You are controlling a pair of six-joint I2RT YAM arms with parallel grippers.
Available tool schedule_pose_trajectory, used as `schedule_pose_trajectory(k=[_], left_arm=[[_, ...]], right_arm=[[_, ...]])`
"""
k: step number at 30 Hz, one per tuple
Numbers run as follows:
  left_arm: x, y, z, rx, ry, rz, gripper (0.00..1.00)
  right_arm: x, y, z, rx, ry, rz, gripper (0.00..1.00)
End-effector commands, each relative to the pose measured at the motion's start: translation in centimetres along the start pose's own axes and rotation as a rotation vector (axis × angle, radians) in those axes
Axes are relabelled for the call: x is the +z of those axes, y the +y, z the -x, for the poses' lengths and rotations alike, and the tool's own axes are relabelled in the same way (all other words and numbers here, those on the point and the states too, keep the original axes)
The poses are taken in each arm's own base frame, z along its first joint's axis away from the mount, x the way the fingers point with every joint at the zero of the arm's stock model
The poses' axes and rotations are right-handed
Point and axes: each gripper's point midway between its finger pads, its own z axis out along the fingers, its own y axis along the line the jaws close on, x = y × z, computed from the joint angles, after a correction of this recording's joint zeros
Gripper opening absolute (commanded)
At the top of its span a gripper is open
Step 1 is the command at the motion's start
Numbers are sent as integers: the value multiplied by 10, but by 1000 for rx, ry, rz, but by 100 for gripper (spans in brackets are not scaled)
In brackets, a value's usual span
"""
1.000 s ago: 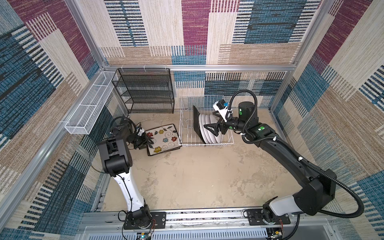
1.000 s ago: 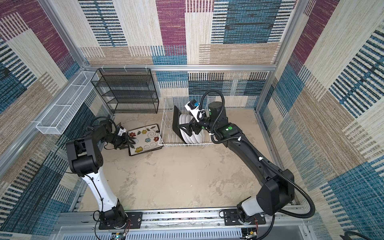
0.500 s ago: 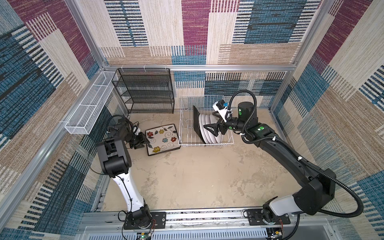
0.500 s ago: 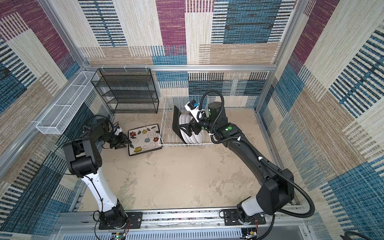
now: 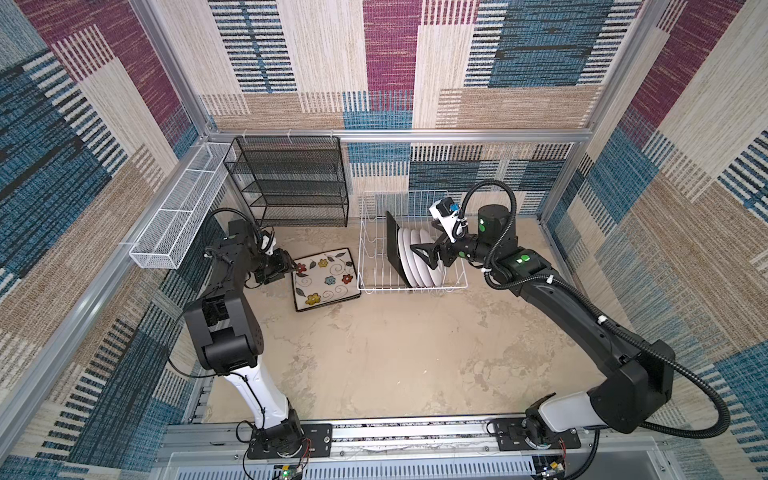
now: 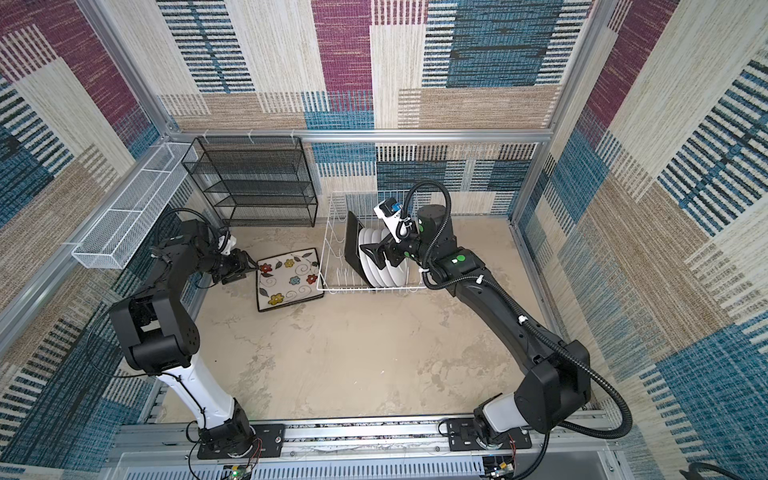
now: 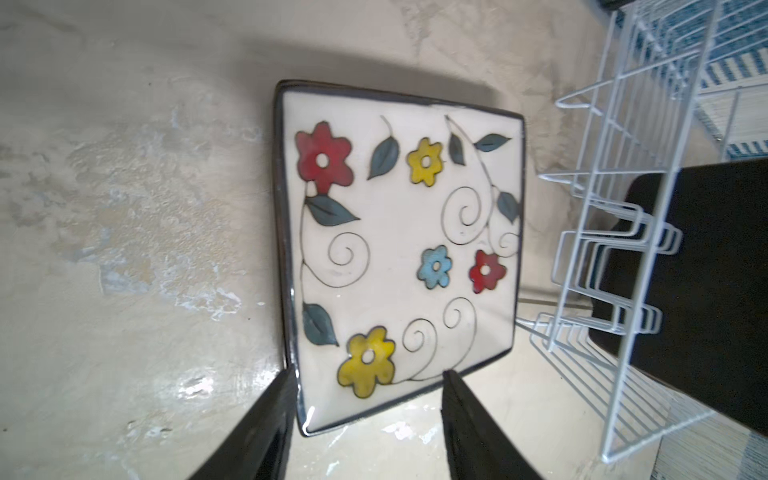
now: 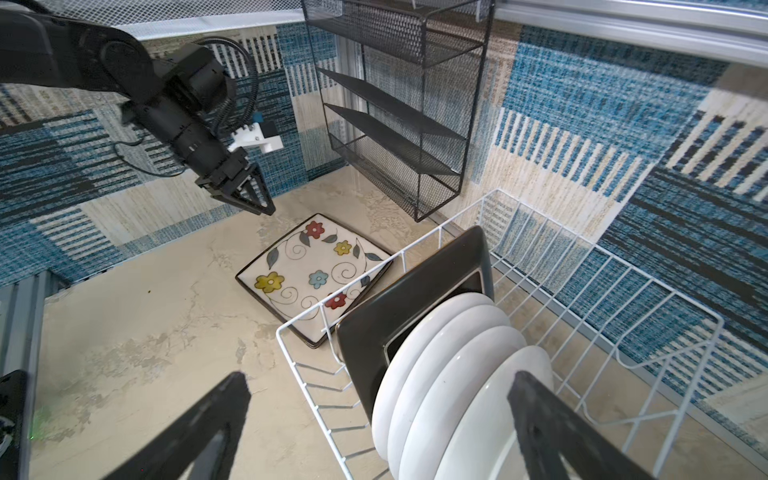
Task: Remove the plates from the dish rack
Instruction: 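Move the left gripper back to the rack toward the dark square plate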
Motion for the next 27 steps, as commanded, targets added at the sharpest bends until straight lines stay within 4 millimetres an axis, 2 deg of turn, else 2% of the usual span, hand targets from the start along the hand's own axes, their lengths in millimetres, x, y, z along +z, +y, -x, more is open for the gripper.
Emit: schedule_pose_trajectory(k=[1,9,14,16,20,27], left_arm=[[-13,-26,-2,16,-38,-55,63],[-47,-97,-7,105,-126,-172,70],[-72,-152,-13,179,-171,-267,72],[-76,-165,-14,196,-183,-261,74],[-75,-188,-21,221,-193,-244,80],[-52,-233,-37,268,-162,-239,77]], right_arm=[[-3,-8,9,8,-37,-49,100],[-7,-12,5,34,-48,-92,100],[-12,-17,4,57,-52,-132,100],[-15,-20,3,61,-62,-148,100],[-19,-24,-1,68,-58,-184,100],[-28,-30,-9,89,-49,-223,100]])
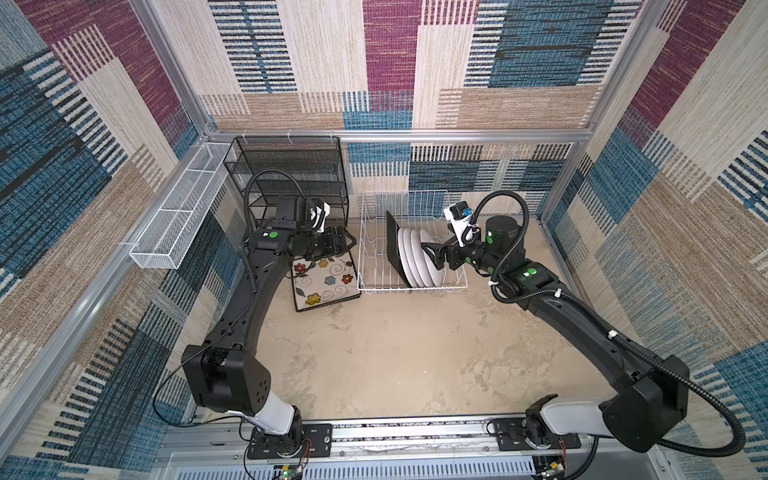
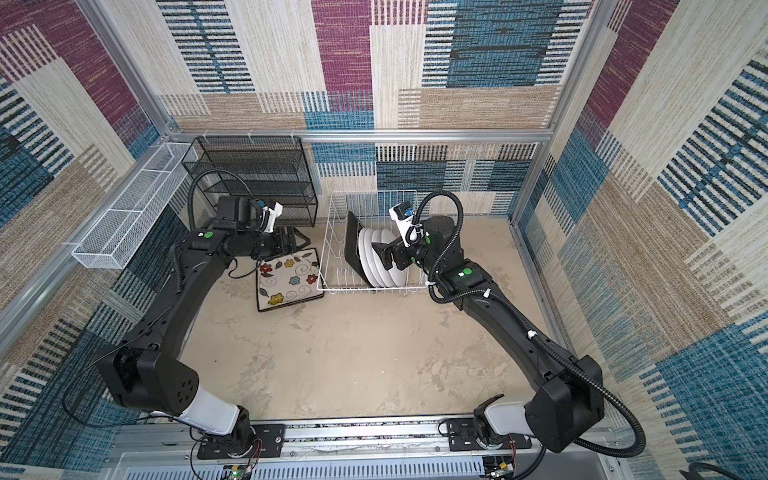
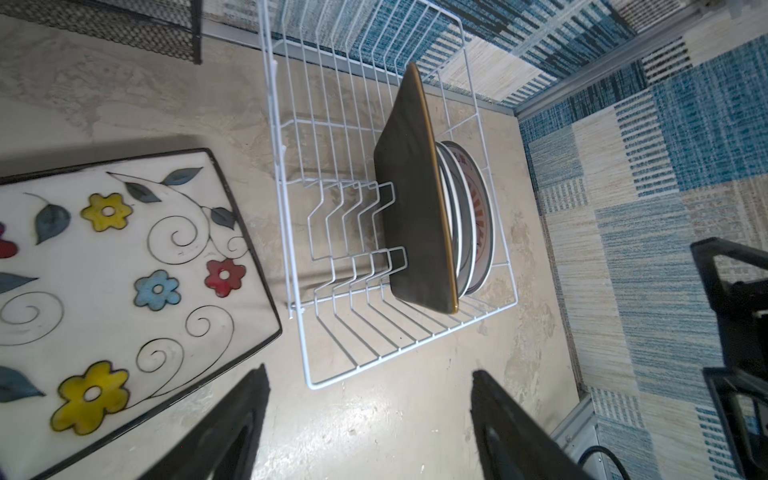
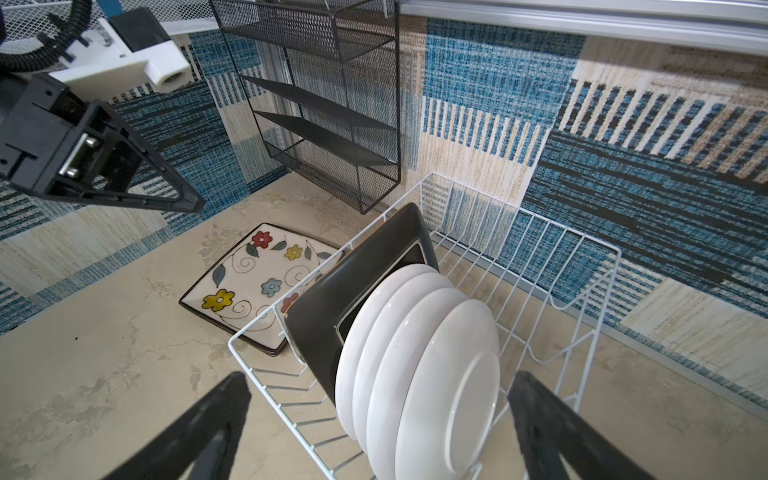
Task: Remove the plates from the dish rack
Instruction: 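Move the left gripper back to the rack toward the dark square plate, then close the left gripper on the dark square plate's top edge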
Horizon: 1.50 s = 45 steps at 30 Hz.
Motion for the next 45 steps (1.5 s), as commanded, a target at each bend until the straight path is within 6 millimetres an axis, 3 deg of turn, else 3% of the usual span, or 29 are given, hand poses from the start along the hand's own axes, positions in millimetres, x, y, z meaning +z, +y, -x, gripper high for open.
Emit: schedule_pose_trajectory(k=[1,13,19,24,35,45], left_arm=[[12,-14,6,-4,-18,11,77],[82,-53,0,18,88,-45,68],[115,-54,2,0,106,-9,55],[126,-41,1,-50,101,47,43],[146,-39,-8,-102,129,43,31],[160,-38,-20,-135,162,40,13]], right_arm=[[-4,-8,6,19,-28,-39,100],[-15,-25,-5,56,-21,-84,100],[-18,-32,-8,72,-24,-103,100],[-19,-36,-10,76,-23,-111,100],[-20,-40,-11,81,-30,-114,100],[-15,-42,-16,89,-16,-108,100]])
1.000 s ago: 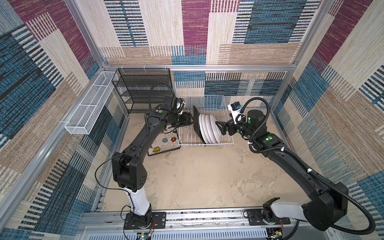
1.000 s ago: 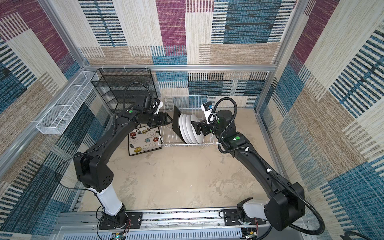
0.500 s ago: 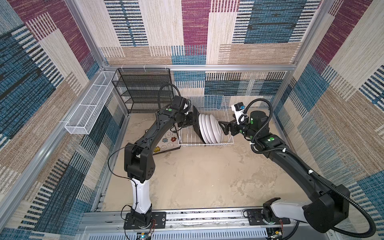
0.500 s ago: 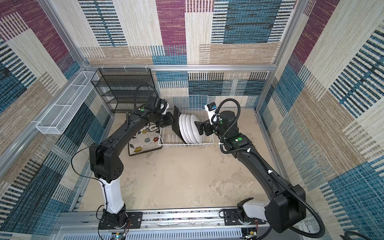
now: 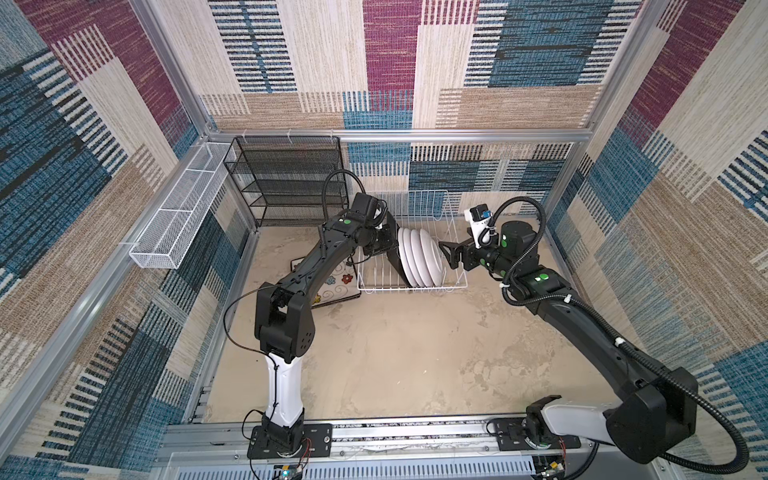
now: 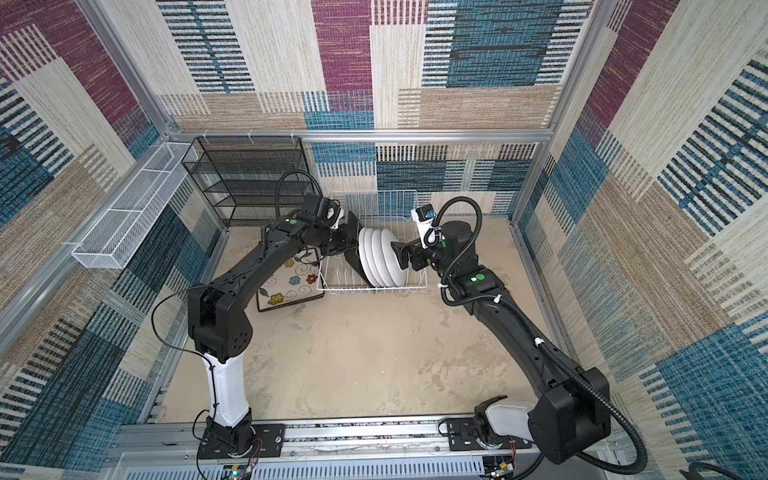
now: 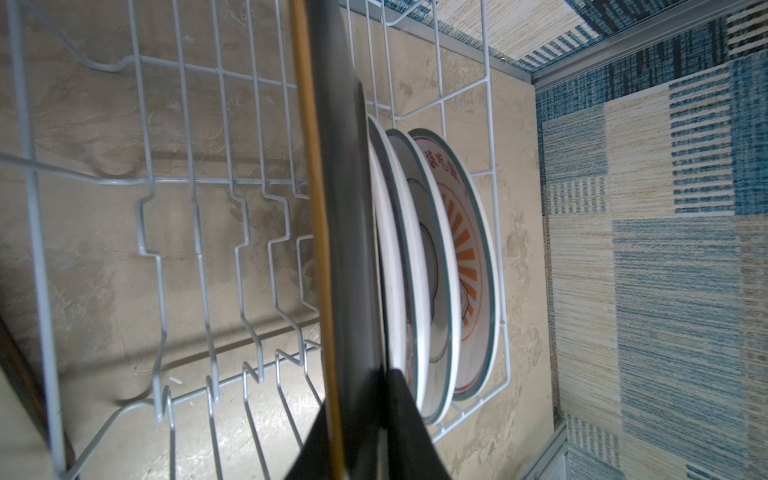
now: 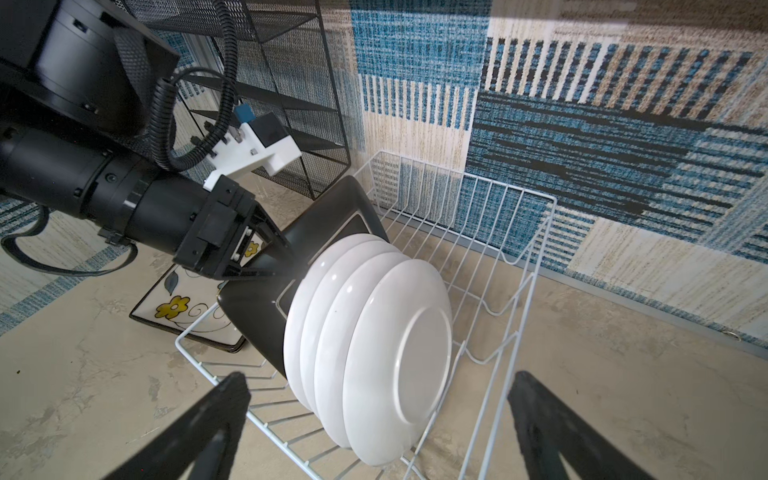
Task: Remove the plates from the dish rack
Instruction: 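Close the left gripper on the dark square plate's top edge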
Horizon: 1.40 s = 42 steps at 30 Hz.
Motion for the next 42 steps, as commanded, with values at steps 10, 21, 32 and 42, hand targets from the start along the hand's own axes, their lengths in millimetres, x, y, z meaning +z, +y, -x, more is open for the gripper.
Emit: schedule_pose_trajectory(k=[10,21,32,42], left_arm=[[29,7,-22,-68,73,-4,0],[40,-7,-29,-79,105,-66,0],[28,-26,-27,-84,113,-128,0],[6,-51,-14,-56,68,-189,0]], right_arm=[[-1,-4,9,3,-36,-7,100],[-3,-8,7,5,-36,-17,100],[-6,-9,6,8,-44,-24,100],[-6,-11,11,-2,-50,-33,100]])
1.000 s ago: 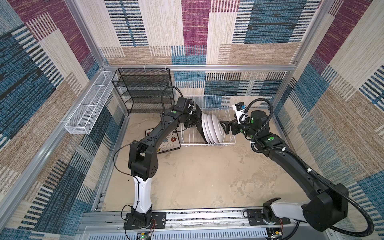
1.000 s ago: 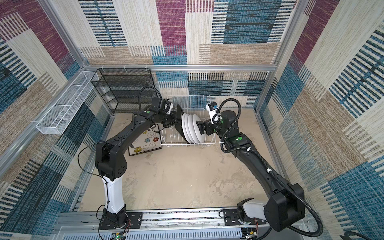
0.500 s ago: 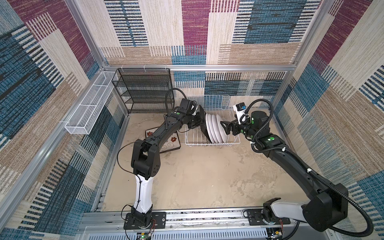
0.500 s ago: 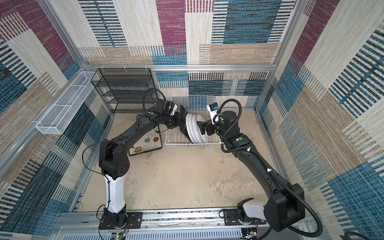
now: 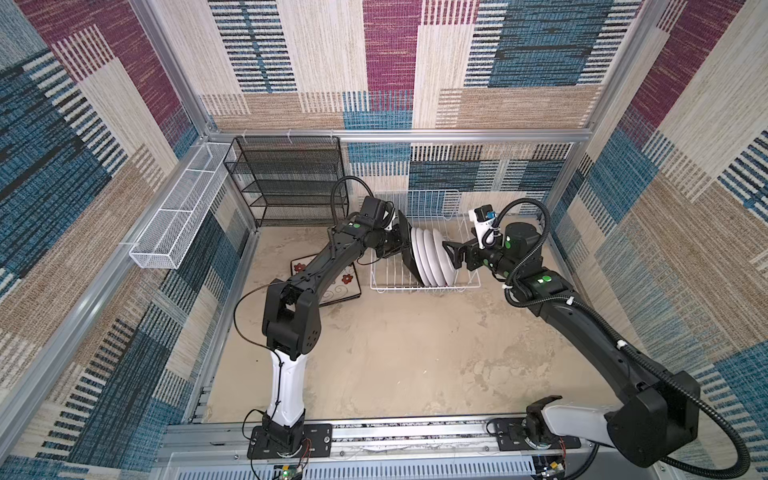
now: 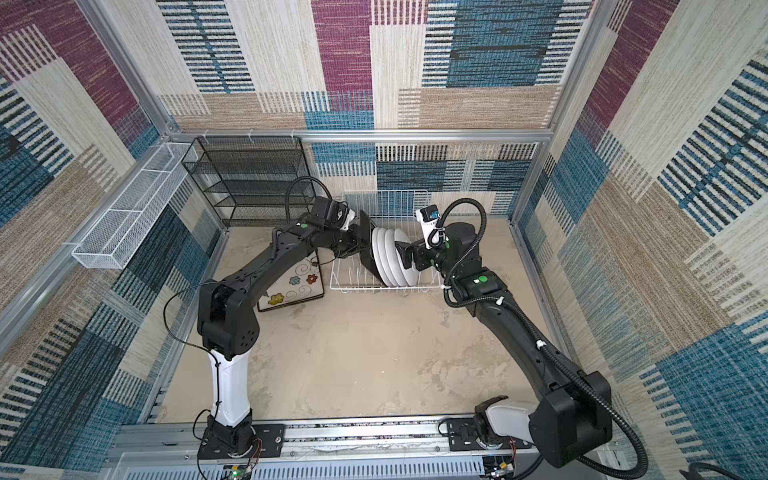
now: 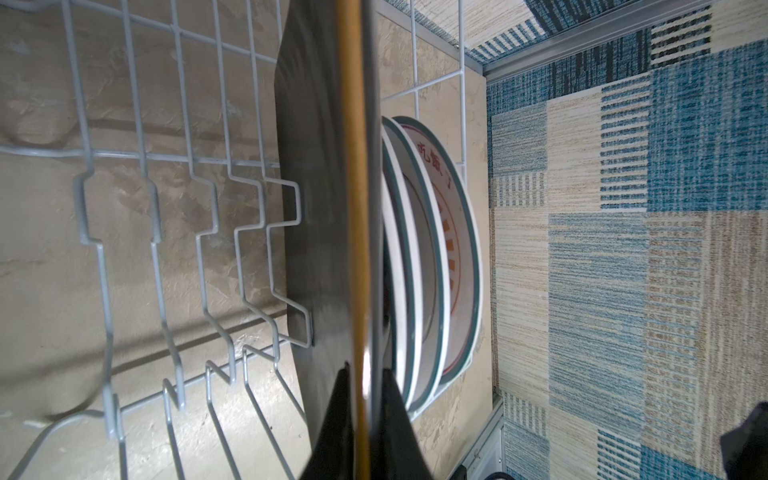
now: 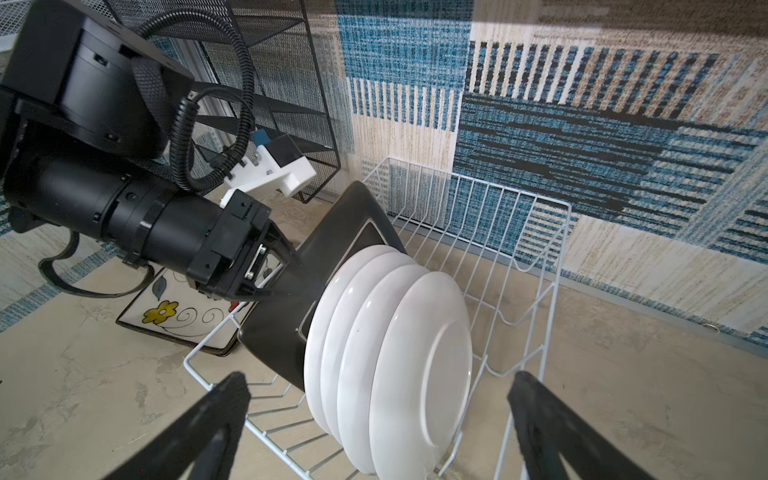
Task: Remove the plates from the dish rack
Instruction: 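Close the left gripper on the dark square plate's top edge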
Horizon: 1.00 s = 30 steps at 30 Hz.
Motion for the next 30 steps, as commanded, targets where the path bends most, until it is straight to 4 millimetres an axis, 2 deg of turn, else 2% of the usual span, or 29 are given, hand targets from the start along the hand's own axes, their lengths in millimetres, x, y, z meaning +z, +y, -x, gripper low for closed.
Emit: schedule_pose_trajectory(k=[1,8,22,27,30], left_arm=[[-14,-22,-2,15,13,-66,0],[-25,-26,1,30,-12,-65,0],[-8,-6,-6,17,23,-19,0],[-5,-2,-6,16,23,-10,18],[-2,0,-6,9,24,-8,25]], right_arm=[[0,0,11,-6,-34,-3,100],[0,-1,11,-9,-32,-5,100],[-1,-1,11,-9,-32,-6,100],[-1,-2,11,-12,-34,-7,100],[0,-2,10,-14,-29,-7,100]])
